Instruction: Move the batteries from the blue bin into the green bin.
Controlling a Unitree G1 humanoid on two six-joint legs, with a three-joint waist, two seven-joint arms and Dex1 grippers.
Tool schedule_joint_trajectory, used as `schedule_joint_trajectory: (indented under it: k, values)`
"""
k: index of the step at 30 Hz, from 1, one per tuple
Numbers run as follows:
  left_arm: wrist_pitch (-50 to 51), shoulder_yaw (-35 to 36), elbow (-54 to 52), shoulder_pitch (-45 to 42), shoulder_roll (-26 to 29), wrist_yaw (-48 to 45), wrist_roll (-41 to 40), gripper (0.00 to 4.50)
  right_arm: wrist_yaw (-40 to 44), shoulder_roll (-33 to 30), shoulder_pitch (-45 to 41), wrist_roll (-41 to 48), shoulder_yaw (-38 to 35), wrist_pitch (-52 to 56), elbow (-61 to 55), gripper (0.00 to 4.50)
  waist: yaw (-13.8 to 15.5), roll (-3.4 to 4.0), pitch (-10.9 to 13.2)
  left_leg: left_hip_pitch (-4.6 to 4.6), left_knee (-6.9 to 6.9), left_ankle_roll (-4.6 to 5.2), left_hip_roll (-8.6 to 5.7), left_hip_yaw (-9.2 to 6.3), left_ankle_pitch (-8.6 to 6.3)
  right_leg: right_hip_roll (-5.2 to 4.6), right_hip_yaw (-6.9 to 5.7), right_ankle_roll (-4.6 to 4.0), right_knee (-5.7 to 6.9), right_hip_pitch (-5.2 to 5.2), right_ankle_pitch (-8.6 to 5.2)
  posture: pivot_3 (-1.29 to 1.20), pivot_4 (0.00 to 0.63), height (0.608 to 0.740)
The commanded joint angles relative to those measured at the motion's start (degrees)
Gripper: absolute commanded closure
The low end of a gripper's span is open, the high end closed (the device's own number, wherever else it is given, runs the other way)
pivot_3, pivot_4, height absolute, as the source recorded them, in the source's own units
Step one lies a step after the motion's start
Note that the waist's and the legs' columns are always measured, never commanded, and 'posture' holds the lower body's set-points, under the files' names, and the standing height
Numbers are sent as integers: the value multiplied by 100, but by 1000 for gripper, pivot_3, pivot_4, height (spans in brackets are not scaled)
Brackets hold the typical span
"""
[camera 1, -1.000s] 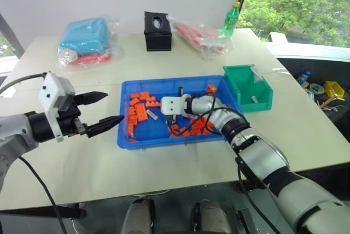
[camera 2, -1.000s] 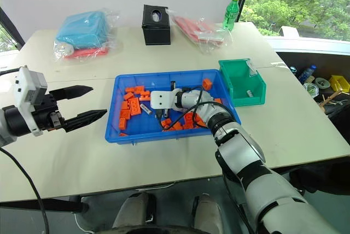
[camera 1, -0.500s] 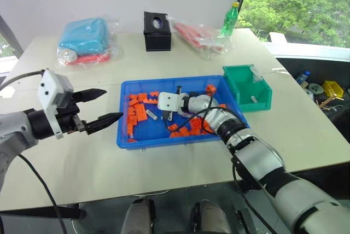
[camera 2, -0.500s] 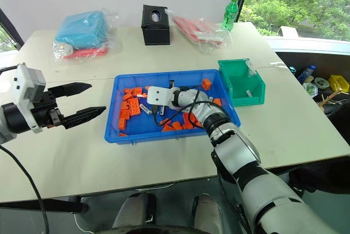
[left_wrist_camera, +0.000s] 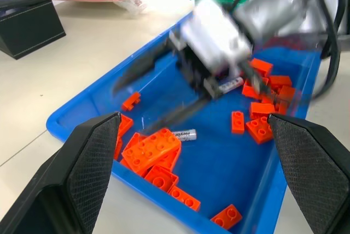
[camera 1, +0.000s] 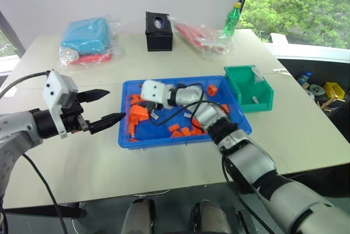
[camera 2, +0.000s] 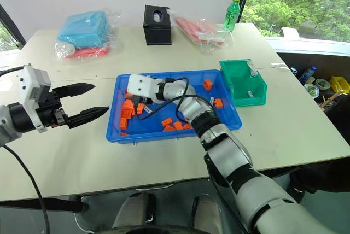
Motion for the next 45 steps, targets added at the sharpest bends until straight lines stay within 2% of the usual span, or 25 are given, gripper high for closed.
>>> schedule_joint_trajectory:
  k: [1,6,10,18,26,36,39,43,45]
  values:
    - [-141,49,-38,-83,-10,-34,-9,0,663,-288,544,469,-125,2170,-1973,1545,-8,-1,-2,0,-1,1,0,0,0,0,0,1,-4,1,1,0,150,630]
    - [-149,-35,18,-154,16,-120,-15,0,1255,-722,1154,850,185,4362,-3602,1545,-16,0,-3,10,-7,3,5,1,-1,2,-3,-5,-24,6,5,0,150,630]
    - [-136,-126,78,-283,32,-167,-38,0,943,-628,1273,1032,134,4898,-3575,1545,-11,-1,-3,11,-9,2,7,3,-2,2,-7,-11,-29,6,9,0,150,630]
    - [-68,-117,48,-259,116,-329,-79,0,333,-413,1103,1090,124,4578,-2638,1545,14,-5,-6,11,-6,-5,5,7,-6,1,-8,-14,-34,11,14,0,150,630]
    - [-56,-74,-4,-181,134,-371,-62,0,139,-263,962,1092,229,4094,-1842,1545,-13,-5,-6,11,-7,2,6,7,-1,4,-8,-5,-32,8,19,0,150,630]
    - [-155,-91,51,-147,121,-356,39,0,-24,-30,932,1174,131,4030,-1523,1545,3,-5,-6,10,-7,0,7,7,-3,3,-8,-13,-32,8,15,0,150,630]
    - [-178,-146,82,-202,107,-355,58,0,-75,-63,965,1213,81,4007,-1564,2393,-1,-4,-6,10,-7,-4,7,6,-5,4,-8,-13,-32,7,15,0,150,630]
    - [-205,-231,120,-250,98,-404,67,0,-110,-148,1057,1278,2,4103,-1771,4399,-4,-4,-6,10,-7,-3,7,7,-5,4,-8,-13,-32,7,15,0,150,630]
    - [-237,-275,169,-276,105,-444,100,0,-101,-202,1128,1328,-45,4187,-1940,4487,-4,-4,-6,11,-7,-1,7,7,-3,4,-8,-13,-32,7,15,0,150,630]
